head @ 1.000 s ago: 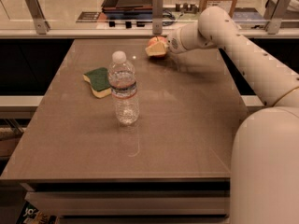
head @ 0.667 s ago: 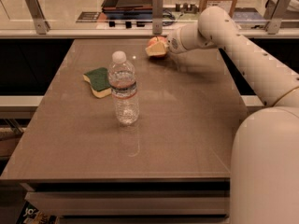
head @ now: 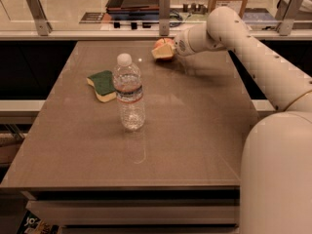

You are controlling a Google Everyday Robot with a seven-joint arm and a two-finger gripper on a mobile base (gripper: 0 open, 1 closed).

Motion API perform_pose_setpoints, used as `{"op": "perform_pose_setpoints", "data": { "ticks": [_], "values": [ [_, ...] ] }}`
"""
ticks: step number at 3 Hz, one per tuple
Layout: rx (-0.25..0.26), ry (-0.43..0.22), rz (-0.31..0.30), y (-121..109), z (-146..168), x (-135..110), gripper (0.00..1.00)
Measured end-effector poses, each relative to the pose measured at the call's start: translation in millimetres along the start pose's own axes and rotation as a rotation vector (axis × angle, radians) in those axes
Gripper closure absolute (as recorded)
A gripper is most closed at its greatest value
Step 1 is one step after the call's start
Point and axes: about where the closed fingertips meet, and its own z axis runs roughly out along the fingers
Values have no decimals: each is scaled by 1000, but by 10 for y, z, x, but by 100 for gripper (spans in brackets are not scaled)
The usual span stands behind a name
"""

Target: Move apple near water bottle

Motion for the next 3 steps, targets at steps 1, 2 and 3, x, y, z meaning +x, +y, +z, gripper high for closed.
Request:
{"op": "perform_pose_setpoints", "data": {
  "ticks": [1,2,3],
  "values": [
    [0,0,0,0,0,0,100],
    [0,0,0,0,-1,0,100],
    [0,0,0,1,-1,-1,100]
  ]
}}
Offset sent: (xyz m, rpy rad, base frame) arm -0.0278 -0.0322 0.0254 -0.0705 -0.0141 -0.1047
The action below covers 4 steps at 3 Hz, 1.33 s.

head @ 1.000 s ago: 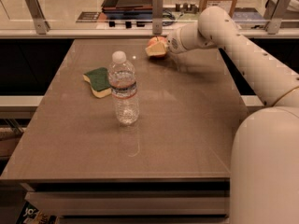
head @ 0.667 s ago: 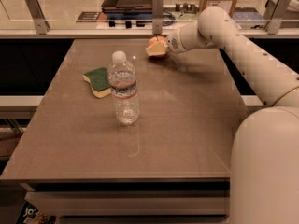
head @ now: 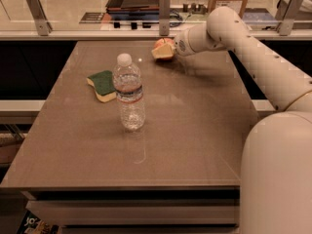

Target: Move apple near water bottle

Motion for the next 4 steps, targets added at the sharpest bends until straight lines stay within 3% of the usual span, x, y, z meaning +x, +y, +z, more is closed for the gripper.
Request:
{"op": "perform_pose_setpoints", "data": {
  "ticks": [4],
  "values": [
    [0,1,0,2,-5,-5,100]
  ]
}}
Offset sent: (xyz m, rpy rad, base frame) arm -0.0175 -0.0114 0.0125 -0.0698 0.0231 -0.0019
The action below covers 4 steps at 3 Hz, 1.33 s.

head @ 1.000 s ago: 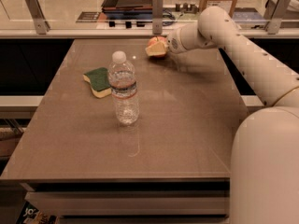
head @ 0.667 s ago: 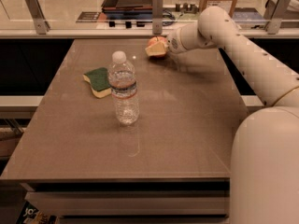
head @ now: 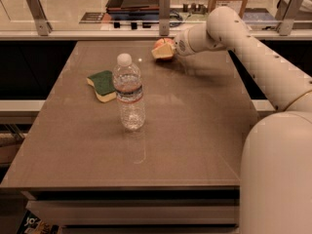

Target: Move apple near water bottle

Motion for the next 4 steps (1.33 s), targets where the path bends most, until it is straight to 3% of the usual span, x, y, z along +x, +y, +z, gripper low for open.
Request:
{"op": "perform_pose_setpoints", "data": {
  "ticks": [2,3,4],
  "values": [
    [102,114,-43,131,-498,-7,100],
    [130,140,-60,201,-688,-15,100],
    [94,124,-67,295,-894,-7,100]
  ]
}}
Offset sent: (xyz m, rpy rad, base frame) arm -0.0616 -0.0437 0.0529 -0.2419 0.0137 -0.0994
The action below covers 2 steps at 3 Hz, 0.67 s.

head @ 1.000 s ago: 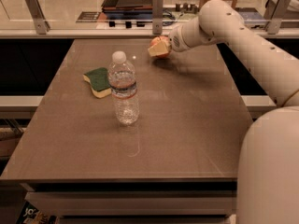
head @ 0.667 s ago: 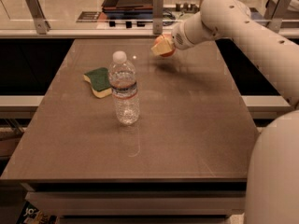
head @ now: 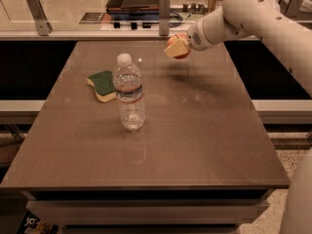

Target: Move apple near water bottle

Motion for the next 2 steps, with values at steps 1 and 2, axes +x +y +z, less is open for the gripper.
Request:
{"op": "perform_pose_setpoints", "data": {
  "ticks": [1,2],
  "values": [
    [-80,-45,-11,103,-224,55,100],
    [-158,-89,-22,207,-432,145,100]
  ]
}}
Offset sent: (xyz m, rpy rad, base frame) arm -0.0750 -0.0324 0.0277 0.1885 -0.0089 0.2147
